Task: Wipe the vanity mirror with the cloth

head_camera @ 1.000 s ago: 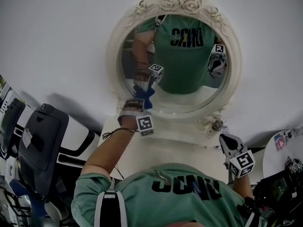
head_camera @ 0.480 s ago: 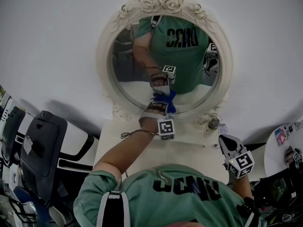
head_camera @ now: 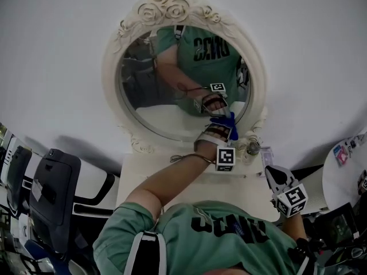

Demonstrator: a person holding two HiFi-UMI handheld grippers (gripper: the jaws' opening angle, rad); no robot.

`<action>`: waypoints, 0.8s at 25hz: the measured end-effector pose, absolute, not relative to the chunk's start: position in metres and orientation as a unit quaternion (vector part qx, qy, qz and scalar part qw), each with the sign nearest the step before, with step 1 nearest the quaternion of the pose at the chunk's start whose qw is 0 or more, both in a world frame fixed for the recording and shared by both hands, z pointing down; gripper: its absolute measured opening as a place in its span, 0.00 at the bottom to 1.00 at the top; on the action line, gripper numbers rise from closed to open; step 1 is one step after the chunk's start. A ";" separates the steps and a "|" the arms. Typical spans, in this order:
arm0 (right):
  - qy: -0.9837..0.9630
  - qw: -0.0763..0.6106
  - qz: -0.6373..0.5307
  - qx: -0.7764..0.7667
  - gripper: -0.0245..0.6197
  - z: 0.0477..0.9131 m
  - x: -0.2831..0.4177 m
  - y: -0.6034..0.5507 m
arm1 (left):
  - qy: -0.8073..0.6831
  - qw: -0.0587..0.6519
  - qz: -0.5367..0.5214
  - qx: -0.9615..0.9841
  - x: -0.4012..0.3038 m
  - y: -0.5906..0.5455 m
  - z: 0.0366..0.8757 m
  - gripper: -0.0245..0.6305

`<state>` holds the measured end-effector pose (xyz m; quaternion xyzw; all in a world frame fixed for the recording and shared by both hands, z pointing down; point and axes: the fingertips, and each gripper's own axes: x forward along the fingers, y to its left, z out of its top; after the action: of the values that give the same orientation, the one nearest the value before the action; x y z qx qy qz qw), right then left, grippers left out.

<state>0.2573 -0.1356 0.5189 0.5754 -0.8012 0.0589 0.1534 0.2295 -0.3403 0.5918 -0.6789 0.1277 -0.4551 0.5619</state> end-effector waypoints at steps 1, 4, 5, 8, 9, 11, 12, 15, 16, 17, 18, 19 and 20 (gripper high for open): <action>-0.802 0.153 0.059 0.575 0.06 0.520 0.257 -0.135 | 0.128 0.569 -0.456 -0.672 0.234 -0.340 0.593 0.18; -0.801 0.148 0.059 0.577 0.06 0.520 0.257 -0.136 | 0.120 0.574 -0.452 -0.672 0.236 -0.339 0.593 0.18; -0.801 0.149 0.058 0.577 0.06 0.519 0.257 -0.136 | 0.117 0.572 -0.448 -0.677 0.235 -0.337 0.592 0.18; -0.805 0.151 0.051 0.572 0.06 0.513 0.252 -0.139 | 0.126 0.566 -0.433 -0.690 0.228 -0.333 0.583 0.18; -0.807 0.150 0.048 0.569 0.06 0.512 0.250 -0.139 | 0.133 0.565 -0.428 -0.693 0.222 -0.332 0.578 0.18; -0.809 0.149 0.045 0.567 0.06 0.509 0.248 -0.140 | 0.148 0.558 -0.423 -0.698 0.199 -0.336 0.568 0.18; -0.810 0.150 0.044 0.566 0.06 0.508 0.247 -0.141 | 0.157 0.554 -0.426 -0.698 0.182 -0.340 0.565 0.18; -0.814 0.155 0.045 0.558 0.06 0.508 0.240 -0.145 | 0.183 0.539 -0.455 -0.685 0.115 -0.360 0.567 0.18; -0.817 0.157 0.044 0.554 0.06 0.509 0.236 -0.147 | 0.192 0.533 -0.470 -0.677 0.090 -0.368 0.569 0.18; -0.819 0.159 0.043 0.550 0.06 0.509 0.233 -0.150 | 0.200 0.526 -0.485 -0.669 0.064 -0.377 0.571 0.18; -0.821 0.160 0.041 0.546 0.06 0.509 0.229 -0.152 | 0.209 0.520 -0.501 -0.660 0.038 -0.385 0.572 0.18; -0.824 0.161 0.038 0.541 0.06 0.507 0.224 -0.155 | 0.218 0.513 -0.516 -0.650 0.013 -0.393 0.572 0.18; -0.828 0.163 0.035 0.536 0.06 0.505 0.219 -0.157 | 0.229 0.506 -0.531 -0.640 -0.011 -0.402 0.574 0.18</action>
<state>0.2188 -0.1572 0.5053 0.5359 -0.8276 0.0351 0.1629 -0.0107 -0.4016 0.5735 -0.6397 0.2287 -0.5311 0.5064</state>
